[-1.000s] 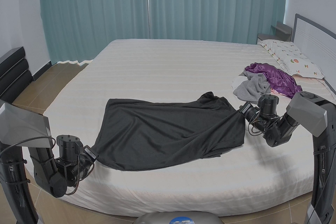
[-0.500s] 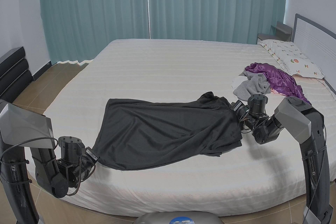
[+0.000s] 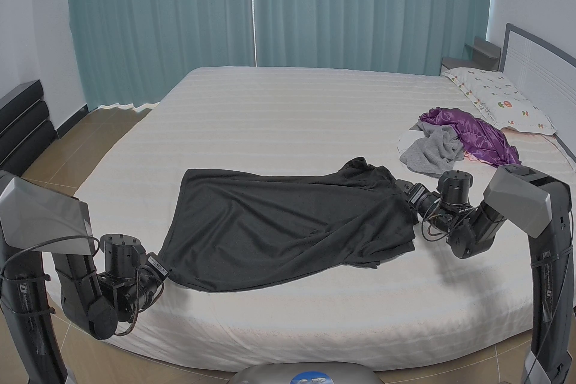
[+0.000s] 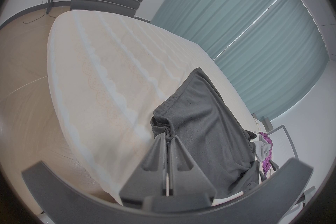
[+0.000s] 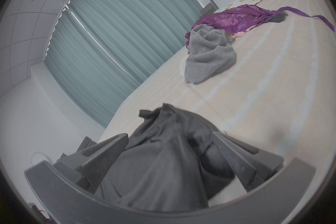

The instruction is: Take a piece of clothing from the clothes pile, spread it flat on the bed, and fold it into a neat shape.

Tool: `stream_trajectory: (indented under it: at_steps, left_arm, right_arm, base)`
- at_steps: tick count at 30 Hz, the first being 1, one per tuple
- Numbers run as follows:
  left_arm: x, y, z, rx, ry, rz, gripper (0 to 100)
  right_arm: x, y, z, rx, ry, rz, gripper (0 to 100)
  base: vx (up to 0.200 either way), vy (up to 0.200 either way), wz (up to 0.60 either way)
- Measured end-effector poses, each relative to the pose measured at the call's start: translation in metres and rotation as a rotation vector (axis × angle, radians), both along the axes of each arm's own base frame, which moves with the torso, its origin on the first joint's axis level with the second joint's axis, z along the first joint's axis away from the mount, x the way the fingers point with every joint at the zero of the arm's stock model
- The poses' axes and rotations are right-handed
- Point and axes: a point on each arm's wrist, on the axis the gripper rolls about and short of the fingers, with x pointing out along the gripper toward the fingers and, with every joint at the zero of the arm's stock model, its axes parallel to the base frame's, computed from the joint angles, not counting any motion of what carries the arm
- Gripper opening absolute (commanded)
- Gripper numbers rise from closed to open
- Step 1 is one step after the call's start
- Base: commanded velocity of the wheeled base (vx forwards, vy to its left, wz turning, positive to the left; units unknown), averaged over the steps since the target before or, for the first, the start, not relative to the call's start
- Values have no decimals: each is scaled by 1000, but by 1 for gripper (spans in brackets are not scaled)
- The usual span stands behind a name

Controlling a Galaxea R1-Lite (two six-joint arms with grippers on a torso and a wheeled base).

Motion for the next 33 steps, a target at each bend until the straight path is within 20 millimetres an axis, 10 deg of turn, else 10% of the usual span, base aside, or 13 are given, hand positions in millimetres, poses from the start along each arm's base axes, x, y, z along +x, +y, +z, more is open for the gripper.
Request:
stream_trajectory:
  at_steps: [18,28,29,33]
  left_arm:
    - [-2,1,1,2,4,-1,0]
    - [-2,1,1,1,4,-1,0]
    - [-2,1,1,1,4,-1,0]
    - [-2,1,1,1,5,-1,0]
  right_arm:
    - [-124,5,2,-18,191,207,100]
    - [-122,9,-21,-111,213,261,100]
    - [-120,9,-22,-112,211,261,0]
    - [-111,11,-28,-124,202,260,0]
  base:
    - [0,0,0]
    - [0,0,0]
    - [0,0,0]
    - [0,0,0]
